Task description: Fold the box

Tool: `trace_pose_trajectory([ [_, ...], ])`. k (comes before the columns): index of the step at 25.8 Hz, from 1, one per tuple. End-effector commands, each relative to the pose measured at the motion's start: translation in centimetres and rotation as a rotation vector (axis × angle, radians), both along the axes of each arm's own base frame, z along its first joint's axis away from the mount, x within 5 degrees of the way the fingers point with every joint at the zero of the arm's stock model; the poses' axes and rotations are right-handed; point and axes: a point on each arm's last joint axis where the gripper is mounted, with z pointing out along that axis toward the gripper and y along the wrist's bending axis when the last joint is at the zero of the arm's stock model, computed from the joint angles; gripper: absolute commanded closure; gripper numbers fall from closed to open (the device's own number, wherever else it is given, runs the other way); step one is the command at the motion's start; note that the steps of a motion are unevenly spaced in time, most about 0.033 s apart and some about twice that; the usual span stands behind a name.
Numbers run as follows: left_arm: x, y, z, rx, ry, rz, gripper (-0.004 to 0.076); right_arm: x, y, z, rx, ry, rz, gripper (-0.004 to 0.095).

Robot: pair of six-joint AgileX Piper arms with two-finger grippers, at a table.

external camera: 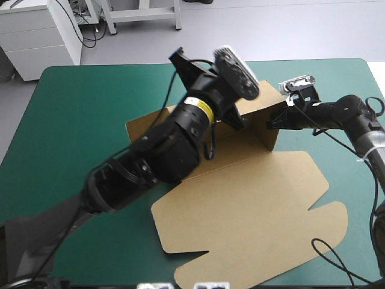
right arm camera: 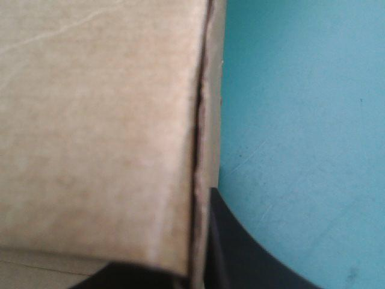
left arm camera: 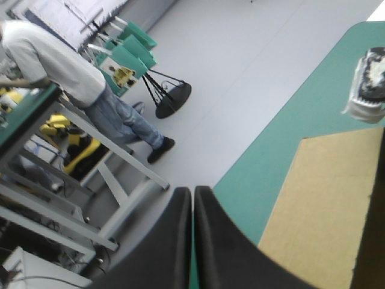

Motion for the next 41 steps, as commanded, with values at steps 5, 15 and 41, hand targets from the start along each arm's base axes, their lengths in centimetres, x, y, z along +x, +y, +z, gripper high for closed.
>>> trace_pose_trajectory([
  [5,3.5,12.0,4.4,-0.147,0.104,0.27,0.0724,-2.0,2.3,5.8,-0.073,-0.044,-0.035,0.0907],
  [15,5.9,27.3,3.9,-0.312,0.292,0.737,0.0724,-3.6,3.4,12.4,-0.093,0.063,-0.162,0.0907],
  [41,8.9,31.5,-3.6,-0.257,0.519,0.82,0.0724,1.5,7.0,5.2,-0.082,0.427,-0.249,0.0907],
])
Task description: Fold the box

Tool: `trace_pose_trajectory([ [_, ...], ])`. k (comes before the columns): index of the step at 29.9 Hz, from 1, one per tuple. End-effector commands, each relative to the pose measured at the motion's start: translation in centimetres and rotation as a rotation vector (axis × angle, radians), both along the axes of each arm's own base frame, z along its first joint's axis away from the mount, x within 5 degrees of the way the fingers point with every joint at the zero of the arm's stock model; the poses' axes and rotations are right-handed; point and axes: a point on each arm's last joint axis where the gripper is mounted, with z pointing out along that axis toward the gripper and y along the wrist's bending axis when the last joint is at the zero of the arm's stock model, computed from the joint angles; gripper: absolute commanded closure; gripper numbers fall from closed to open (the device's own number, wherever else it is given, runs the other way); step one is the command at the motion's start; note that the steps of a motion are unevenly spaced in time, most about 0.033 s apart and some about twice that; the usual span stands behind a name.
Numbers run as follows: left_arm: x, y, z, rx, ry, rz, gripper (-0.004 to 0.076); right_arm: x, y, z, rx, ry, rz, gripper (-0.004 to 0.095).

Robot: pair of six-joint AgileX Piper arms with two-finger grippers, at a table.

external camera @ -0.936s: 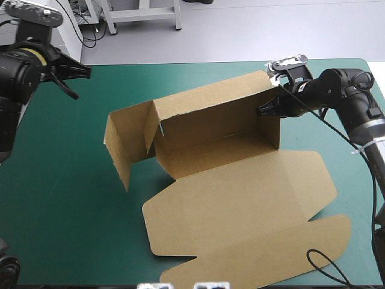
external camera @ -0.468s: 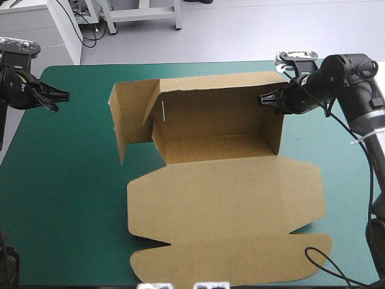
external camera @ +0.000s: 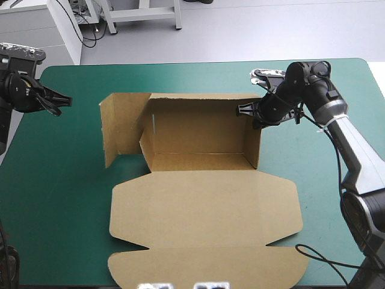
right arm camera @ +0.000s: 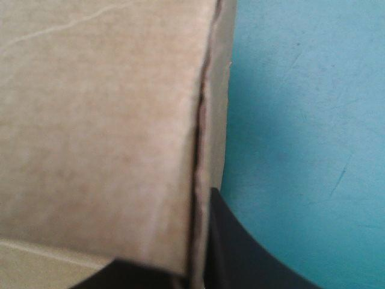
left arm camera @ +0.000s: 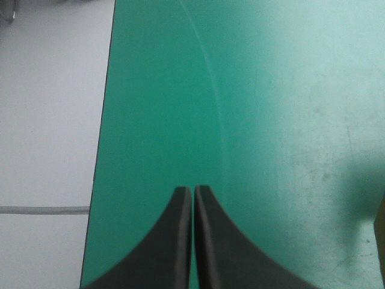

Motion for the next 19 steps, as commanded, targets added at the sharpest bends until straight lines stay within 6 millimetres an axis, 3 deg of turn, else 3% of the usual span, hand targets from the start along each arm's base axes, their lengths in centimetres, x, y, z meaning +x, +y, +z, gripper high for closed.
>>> trace_pose_trajectory([
  [1,-1.0,-0.2,2.1,-0.012,-0.115,-0.016,0.0724,0.2,-0.4,0.8,-0.042,-0.054,-0.005,0.0907],
  [6,-1.0,-0.2,2.0,-0.016,-0.108,-0.016,0.0724,1.8,0.0,-0.4,-0.025,-0.102,-0.007,0.0907],
  [13,-1.2,-0.2,1.8,-0.018,-0.082,-0.01,0.0724,3.6,0.5,-0.3,0.011,-0.251,-0.022,0.0887],
  [19,-1.1,-0.2,1.9,-0.003,-0.083,-0.019,0.0724,3.9,0.5,-0.1,0.011,-0.304,-0.017,0.0672],
])
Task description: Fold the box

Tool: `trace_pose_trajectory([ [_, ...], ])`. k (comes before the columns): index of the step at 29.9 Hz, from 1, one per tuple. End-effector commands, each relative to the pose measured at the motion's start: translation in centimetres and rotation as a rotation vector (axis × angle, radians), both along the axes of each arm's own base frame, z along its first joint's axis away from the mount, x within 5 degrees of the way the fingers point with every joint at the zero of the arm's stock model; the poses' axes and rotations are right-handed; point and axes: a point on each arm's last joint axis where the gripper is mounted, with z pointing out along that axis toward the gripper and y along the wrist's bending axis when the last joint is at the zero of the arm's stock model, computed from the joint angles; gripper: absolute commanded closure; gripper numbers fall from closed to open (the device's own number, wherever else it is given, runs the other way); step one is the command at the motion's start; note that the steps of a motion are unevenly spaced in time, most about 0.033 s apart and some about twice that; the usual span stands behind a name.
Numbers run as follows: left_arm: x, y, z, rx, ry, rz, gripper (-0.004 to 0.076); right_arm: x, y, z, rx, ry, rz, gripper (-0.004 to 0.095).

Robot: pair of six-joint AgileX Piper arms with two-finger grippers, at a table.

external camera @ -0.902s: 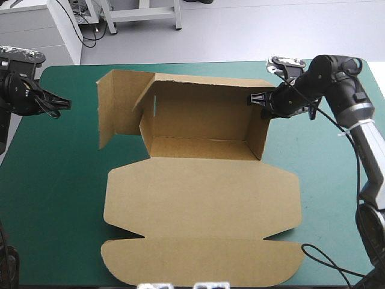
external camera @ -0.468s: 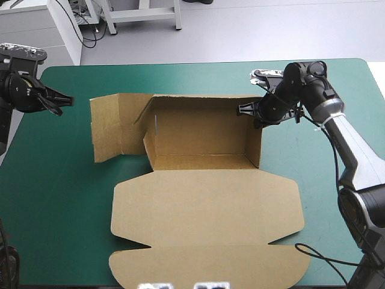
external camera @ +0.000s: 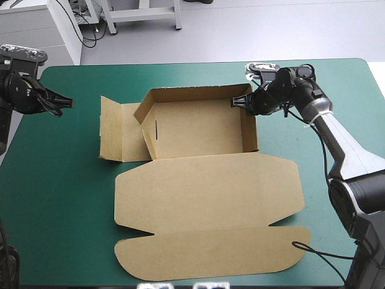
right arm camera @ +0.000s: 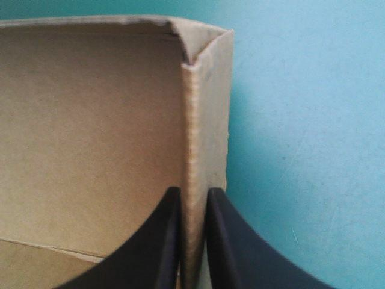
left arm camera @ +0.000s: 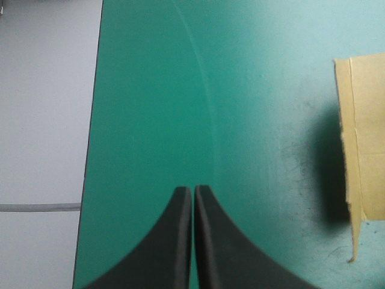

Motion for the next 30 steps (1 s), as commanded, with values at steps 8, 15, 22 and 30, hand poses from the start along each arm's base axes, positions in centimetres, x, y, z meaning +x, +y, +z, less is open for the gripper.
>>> trace_pose_trajectory([
  [8,-1.1,0.0,2.0,0.01,-0.097,-0.005,0.0724,-0.3,-0.4,4.5,-0.03,-0.196,0.08,0.0507],
  [15,-1.2,0.0,1.8,0.004,-0.076,0.0,0.0724,-0.8,-0.8,10.2,-0.024,-0.328,0.081,0.0508],
  [22,-1.5,0.0,1.6,-0.013,-0.04,0.02,0.0724,-2.9,-1.8,15.2,-0.088,-0.376,0.084,0.0508],
  [30,-1.6,0.0,1.5,-0.012,-0.021,0.025,0.0724,-4.4,-3.0,16.5,-0.098,-0.355,0.008,0.0508],
])
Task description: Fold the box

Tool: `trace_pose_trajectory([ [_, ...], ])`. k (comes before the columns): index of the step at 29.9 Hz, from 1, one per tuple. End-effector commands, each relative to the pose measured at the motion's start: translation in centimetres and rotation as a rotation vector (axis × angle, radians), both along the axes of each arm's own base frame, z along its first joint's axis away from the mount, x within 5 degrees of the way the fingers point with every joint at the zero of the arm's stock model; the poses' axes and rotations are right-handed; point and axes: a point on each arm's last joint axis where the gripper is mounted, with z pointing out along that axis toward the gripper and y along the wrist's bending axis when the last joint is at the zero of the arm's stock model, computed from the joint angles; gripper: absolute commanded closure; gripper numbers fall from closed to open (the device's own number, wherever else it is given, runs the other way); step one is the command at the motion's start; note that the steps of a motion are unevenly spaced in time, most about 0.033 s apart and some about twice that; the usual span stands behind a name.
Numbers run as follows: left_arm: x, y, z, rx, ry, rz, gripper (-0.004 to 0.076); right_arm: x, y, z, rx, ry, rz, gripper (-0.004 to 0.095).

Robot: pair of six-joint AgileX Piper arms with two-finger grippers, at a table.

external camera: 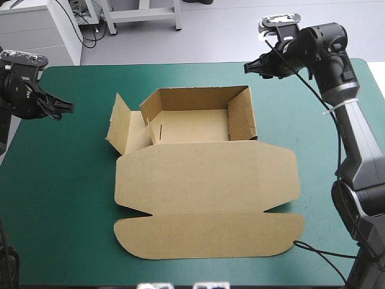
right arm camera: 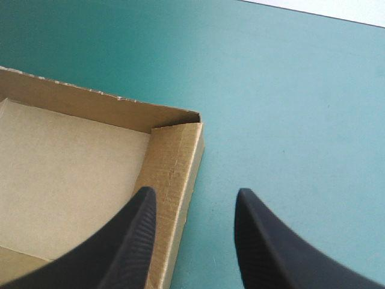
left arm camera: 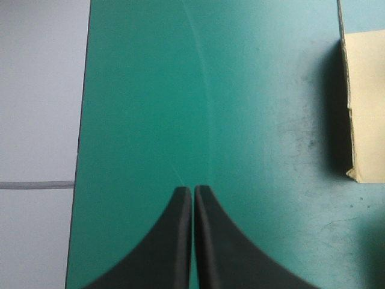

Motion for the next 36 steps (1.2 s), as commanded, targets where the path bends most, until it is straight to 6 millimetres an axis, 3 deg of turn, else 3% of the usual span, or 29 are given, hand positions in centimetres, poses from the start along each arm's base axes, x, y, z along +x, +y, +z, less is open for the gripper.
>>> trace_pose_trajectory([
  [1,-1.1,0.1,1.9,0.007,-0.087,0.009,0.0724,-2.4,-0.9,3.6,0.039,-0.097,-0.027,0.0508],
  [7,-1.1,0.0,1.9,0.003,-0.087,0.008,0.0724,-0.9,-0.1,1.8,0.079,-0.034,-0.021,0.0508],
  [15,-1.2,0.1,1.8,0.01,-0.074,0.007,0.0729,3.3,1.3,-4.2,0.078,0.115,-0.01,0.0508],
  [20,-1.2,0.1,1.8,0.01,-0.076,0.007,0.0729,4.8,1.9,-7.0,0.079,0.18,-0.008,0.0508],
  [30,-1.2,0.1,1.8,0.011,-0.08,0.006,0.0731,5.9,2.6,-10.0,0.109,0.27,-0.006,0.0508],
  [36,-1.1,0.0,1.8,0.011,-0.082,0.003,0.0731,5.5,2.9,-13.5,0.117,0.402,-0.001,0.0508],
])
